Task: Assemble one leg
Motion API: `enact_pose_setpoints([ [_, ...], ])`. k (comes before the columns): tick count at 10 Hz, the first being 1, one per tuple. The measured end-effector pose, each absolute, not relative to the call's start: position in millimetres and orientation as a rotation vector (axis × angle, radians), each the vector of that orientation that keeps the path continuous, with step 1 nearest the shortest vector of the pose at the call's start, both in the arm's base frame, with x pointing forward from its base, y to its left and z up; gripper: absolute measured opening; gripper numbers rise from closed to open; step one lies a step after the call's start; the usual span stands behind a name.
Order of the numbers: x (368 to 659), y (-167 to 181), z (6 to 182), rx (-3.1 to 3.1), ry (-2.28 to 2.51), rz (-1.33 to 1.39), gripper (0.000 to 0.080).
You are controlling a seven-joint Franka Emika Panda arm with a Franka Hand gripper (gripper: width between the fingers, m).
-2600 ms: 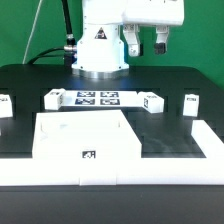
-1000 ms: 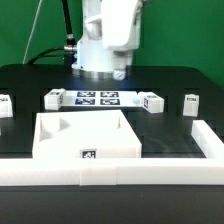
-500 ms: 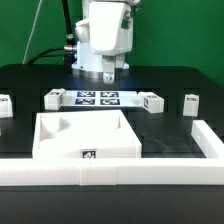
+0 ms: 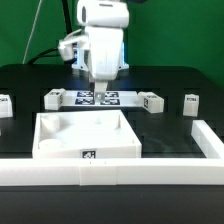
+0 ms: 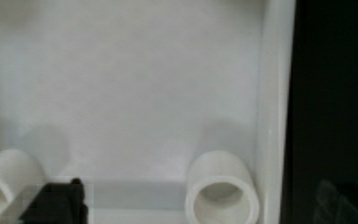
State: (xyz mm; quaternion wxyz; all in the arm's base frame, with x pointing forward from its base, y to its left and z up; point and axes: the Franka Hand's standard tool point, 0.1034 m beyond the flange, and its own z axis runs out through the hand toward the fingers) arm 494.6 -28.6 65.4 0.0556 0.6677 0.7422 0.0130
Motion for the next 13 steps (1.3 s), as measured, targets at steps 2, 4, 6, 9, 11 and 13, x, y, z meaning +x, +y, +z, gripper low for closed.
enact_pose_setpoints([
  [2,490.7,-36.6,44.7,2.062,2.254,0.015,0.0650],
  [4,487.7,-46.0,21.6,2.106,2.252,-0.014,0.0650],
  [6,482.4,-53.5,11.7,2.135,2.244,-0.029,0.0650],
  [9,478.5,-57.6,8.5,2.168,2.217,-0.026,0.0528],
  [11,478.5,-57.7,8.4,2.169,2.217,-0.026,0.0358],
  [13,478.4,-57.5,8.4,2.168,2.218,-0.026,0.0069],
])
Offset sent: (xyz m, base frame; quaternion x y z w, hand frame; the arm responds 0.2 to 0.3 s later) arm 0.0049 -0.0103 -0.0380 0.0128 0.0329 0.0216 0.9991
